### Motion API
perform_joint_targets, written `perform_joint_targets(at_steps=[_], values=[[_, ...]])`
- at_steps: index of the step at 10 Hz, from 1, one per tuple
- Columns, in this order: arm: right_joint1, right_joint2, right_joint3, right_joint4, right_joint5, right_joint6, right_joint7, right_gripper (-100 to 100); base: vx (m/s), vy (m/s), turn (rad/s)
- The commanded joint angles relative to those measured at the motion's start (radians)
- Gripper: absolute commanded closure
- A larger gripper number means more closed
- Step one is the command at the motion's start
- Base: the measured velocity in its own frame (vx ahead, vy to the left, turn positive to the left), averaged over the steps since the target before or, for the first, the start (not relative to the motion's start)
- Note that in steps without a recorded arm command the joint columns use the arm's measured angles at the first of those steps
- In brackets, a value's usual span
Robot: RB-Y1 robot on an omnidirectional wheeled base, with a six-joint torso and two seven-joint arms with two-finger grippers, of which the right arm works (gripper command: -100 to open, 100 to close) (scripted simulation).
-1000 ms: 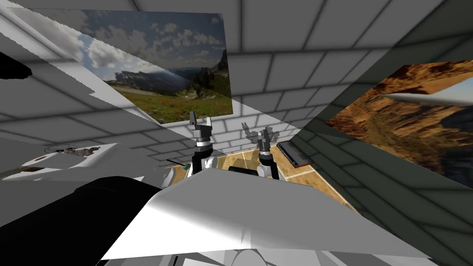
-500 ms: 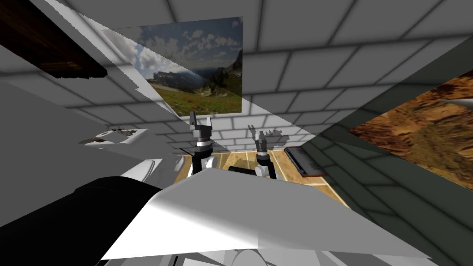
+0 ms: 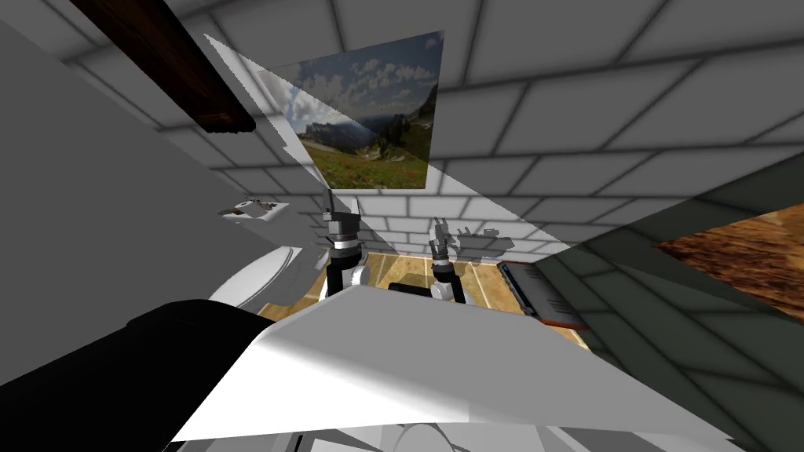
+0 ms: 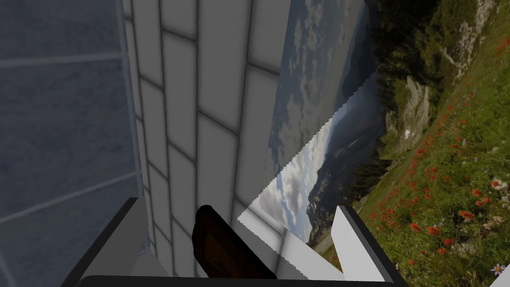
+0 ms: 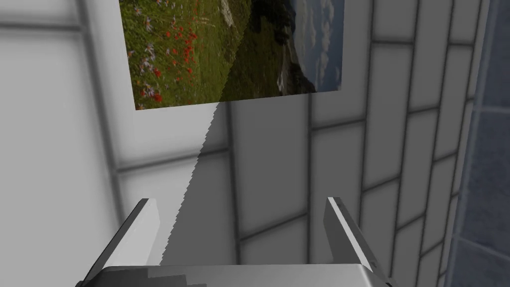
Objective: Pull the door open
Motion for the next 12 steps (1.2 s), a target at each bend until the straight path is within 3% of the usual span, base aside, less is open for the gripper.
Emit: perform_joint_targets(at_steps=[1,3,12], values=[[-0.010,0.000,0.013,0.019,-0.006,-0.005,0.012,-100,-0.062,-0.019,0.238],[-0.017,-0.001,0.025,0.033,-0.012,-0.010,0.023,-100,-0.039,-0.008,0.192],[-0.083,-0.007,0.130,0.162,-0.059,-0.048,0.116,-100,-0.093,-0.019,0.362]])
